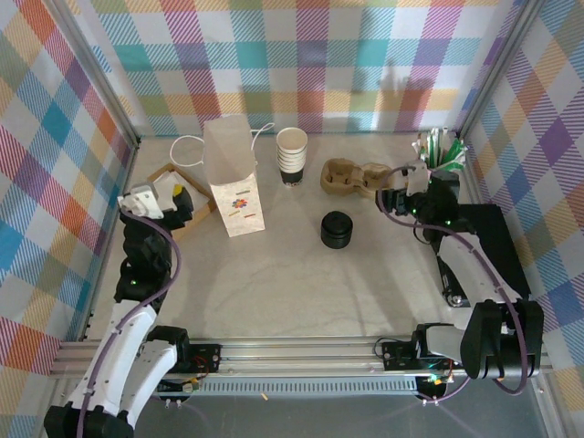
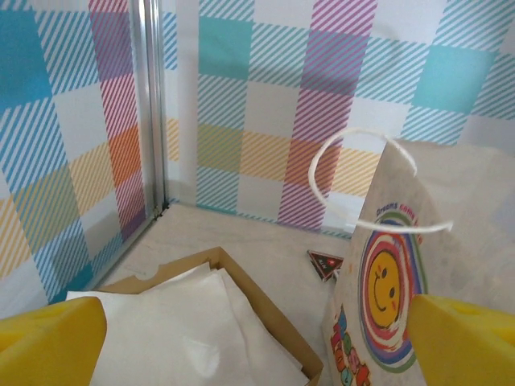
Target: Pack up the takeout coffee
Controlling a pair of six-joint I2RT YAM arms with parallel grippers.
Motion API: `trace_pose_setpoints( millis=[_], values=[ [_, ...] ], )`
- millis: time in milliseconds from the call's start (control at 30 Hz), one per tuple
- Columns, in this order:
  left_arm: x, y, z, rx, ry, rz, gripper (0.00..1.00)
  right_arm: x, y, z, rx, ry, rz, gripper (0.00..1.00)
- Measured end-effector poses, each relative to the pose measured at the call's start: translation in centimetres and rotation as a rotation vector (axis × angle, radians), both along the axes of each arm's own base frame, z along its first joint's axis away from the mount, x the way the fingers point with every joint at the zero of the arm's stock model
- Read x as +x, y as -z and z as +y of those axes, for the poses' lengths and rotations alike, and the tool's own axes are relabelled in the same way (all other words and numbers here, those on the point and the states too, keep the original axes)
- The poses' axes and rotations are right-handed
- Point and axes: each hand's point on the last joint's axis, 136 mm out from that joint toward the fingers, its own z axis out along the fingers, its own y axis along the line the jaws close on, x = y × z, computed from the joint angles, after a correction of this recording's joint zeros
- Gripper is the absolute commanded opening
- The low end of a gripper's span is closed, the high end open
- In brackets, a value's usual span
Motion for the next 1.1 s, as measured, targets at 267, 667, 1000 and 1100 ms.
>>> trace_pose_setpoints(
  millis=[267,667,1000,1100],
  values=[
    [-0.7,-7.1,-0.5,-0.005,0.038,0.03,0.89,1.3,-5.3,3.1,0.087,-0.076,0.034,0.83],
    [1.5,-10.6,-5.0,-0.123,0.185,0.234,0.8,1.9,-12.8,10.3,0.154,-0.097,0.145,0.7],
    [1.5,-10.9,-10.7,-0.185,0.338,0.438,0.68,4.5,-13.3,16.0,0.178,-0.041,0.331,0.58],
    [1.1,-9.5,-12.6,-0.204,0.394,0.513,0.65,5.2,-11.6,17.3,0.171,-0.008,0.407,0.53]
  ],
)
